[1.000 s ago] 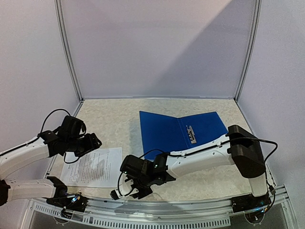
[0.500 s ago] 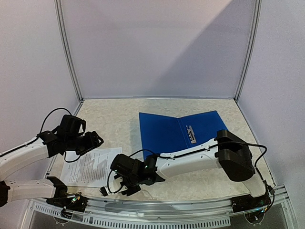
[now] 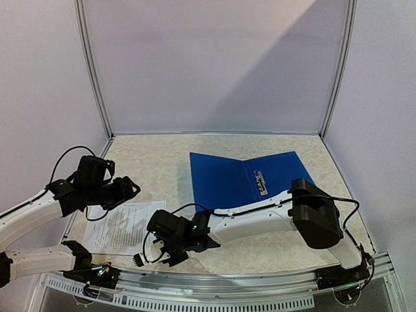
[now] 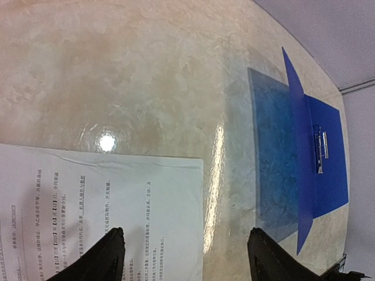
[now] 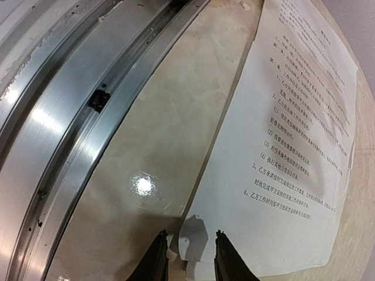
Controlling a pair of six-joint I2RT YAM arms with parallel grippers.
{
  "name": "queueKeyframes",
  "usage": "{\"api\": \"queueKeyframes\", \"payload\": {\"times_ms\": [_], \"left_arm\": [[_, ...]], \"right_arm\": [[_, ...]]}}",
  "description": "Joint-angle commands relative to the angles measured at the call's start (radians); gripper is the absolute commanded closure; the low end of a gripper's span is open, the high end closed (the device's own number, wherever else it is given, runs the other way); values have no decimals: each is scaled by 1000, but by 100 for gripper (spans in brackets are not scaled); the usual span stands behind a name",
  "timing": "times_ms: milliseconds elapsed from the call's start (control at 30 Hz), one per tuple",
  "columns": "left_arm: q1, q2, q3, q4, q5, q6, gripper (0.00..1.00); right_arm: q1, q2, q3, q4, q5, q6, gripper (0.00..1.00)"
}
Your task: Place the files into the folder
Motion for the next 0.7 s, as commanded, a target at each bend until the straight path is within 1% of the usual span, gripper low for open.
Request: {"api": "queueKeyframes", "payload": {"times_ms": [0, 167, 333, 467, 567, 667], "left_arm": [[12, -3, 9, 4, 6, 5, 27], [12, -12, 17, -13, 0, 14, 28], [13, -16, 22, -23, 1, 18, 28], [13, -28, 13, -24, 1, 12, 28], [13, -37, 12, -27, 2, 8, 28], [12, -50, 17, -39, -2, 2, 29]], "right_arm": [[2, 62, 2, -83, 62, 2, 73], [2, 71, 2, -81, 90, -4, 76], [1, 83, 9, -87, 84, -3, 84], [0, 90, 51, -118, 72, -3, 100], [1, 81, 77, -125, 72, -2, 100], [0, 31, 78, -100, 77, -5, 100]]}}
